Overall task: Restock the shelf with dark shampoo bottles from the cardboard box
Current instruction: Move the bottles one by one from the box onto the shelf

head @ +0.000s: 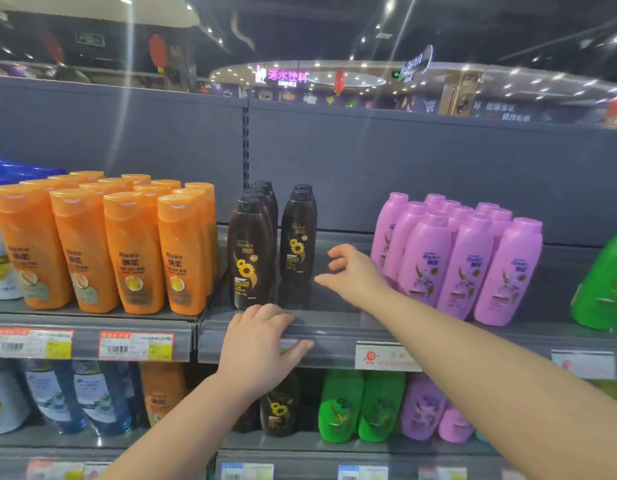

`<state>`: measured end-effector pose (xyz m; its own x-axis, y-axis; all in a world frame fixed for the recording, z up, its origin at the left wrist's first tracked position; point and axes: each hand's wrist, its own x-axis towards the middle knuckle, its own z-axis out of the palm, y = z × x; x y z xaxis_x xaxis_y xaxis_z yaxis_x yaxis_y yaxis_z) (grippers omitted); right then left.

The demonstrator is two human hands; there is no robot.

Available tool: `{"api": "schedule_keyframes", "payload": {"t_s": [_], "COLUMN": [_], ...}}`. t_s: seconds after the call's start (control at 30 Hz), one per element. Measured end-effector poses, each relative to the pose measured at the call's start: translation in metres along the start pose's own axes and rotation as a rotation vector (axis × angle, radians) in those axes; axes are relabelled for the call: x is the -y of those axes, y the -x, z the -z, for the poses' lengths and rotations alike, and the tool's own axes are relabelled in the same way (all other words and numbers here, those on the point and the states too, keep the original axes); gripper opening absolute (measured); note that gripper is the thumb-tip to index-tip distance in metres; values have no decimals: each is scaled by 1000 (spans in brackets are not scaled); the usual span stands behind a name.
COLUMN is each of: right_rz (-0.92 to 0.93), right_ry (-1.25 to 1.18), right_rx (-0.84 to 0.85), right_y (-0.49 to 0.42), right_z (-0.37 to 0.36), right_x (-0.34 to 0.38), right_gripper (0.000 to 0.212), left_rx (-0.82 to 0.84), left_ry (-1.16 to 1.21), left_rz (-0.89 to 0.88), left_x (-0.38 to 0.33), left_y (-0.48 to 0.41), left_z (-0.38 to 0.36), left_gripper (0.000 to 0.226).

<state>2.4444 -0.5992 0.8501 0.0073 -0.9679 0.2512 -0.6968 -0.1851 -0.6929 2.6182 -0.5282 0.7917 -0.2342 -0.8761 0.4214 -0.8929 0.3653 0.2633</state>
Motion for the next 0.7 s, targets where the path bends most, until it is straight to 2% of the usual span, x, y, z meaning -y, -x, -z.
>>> {"api": "schedule_keyframes", "payload": {"t_s": [0.27, 0.47, 0.7], "right_rz": [46, -77, -392], "right_ry": [-39, 15, 165], "right_rx": [-35, -161, -271], "right_y": [71, 159, 348], "right_z": [46, 121, 251], "right_x": [-34, -100, -206], "right_gripper": [38, 43, 53], "left_rx": [-60, -112, 184], "left_ry": [77, 241, 381], "left_rz": [15, -192, -375], "left_x": [-30, -124, -306], "left_y": [-2, 15, 72], "left_z": [3, -25, -90], "left_gripper": [51, 39, 53]}}
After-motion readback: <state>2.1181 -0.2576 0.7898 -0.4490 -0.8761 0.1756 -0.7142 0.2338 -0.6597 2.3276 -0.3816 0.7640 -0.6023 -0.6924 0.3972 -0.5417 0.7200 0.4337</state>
